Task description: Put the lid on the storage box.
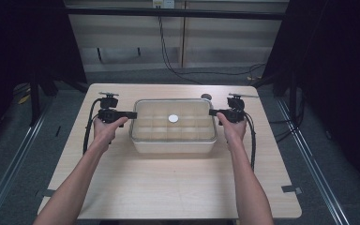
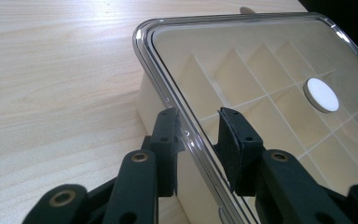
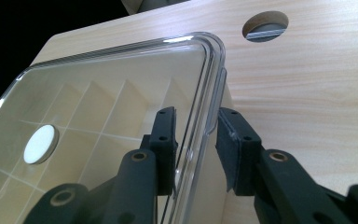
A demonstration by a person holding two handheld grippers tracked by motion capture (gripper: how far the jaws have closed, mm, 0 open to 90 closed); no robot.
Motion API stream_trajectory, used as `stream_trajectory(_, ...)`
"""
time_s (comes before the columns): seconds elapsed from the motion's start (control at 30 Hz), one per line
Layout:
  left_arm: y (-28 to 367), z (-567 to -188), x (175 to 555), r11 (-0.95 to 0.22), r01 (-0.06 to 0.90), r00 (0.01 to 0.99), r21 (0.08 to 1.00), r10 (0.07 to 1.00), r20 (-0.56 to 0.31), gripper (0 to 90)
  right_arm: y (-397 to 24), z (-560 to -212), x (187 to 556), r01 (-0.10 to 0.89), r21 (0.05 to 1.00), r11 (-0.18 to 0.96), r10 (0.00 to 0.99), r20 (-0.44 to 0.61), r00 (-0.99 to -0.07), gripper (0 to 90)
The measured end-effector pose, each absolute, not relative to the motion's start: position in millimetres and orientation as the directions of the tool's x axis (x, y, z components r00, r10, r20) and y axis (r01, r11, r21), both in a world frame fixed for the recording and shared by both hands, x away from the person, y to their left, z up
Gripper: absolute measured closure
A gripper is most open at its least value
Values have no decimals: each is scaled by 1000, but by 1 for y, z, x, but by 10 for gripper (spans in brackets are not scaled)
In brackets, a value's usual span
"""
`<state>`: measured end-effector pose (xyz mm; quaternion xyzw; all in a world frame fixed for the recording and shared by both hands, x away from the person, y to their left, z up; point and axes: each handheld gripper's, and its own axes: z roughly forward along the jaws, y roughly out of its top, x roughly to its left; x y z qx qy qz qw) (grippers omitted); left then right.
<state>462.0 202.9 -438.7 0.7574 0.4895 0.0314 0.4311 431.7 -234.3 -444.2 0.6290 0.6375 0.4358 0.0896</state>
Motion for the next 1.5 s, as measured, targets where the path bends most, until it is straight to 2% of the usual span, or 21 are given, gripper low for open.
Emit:
stream_trajectory(0.1,203,-438,461,-160,714,527,682,764,-373,679,-235,-444,428,724,669,-170,881,432,-192,723)
stream_trajectory(0.13,202,-438,461,-159,713,530,683,759,-377,654,-235,-443,427,725,668,-171,876,440,-199,756)
stream_trajectory(0.23,202,-438,460,-172,711,537,682,759,-368,645,-235,-444,422,722,670,-172,875,440,-201,754)
stream_trajectory(0.33,206,-441,457,-137,717,533,684,740,-410,617,-236,-445,417,717,675,-177,869,449,-208,751)
stream_trajectory(0.43,210,-442,455,-122,715,538,688,725,-431,634,-236,-446,414,716,674,-183,865,457,-209,748)
stream_trajectory(0.8,211,-443,446,-147,699,566,700,713,-415,628,-241,-451,407,719,662,-211,833,507,-223,734)
stream_trajectory(0.97,216,-444,440,-116,707,563,698,690,-455,637,-239,-449,406,719,667,-197,845,488,-221,728)
stream_trajectory(1.13,218,-441,434,-164,701,596,694,670,-443,619,-239,-451,405,729,658,-188,834,499,-235,662)
stream_trajectory(1.27,213,-443,428,-210,714,601,668,675,-429,507,-236,-454,404,725,661,-192,832,502,-237,623)
stream_trajectory(1.5,214,-439,421,-232,695,622,681,670,-406,561,-237,-453,402,732,653,-193,828,509,-235,614)
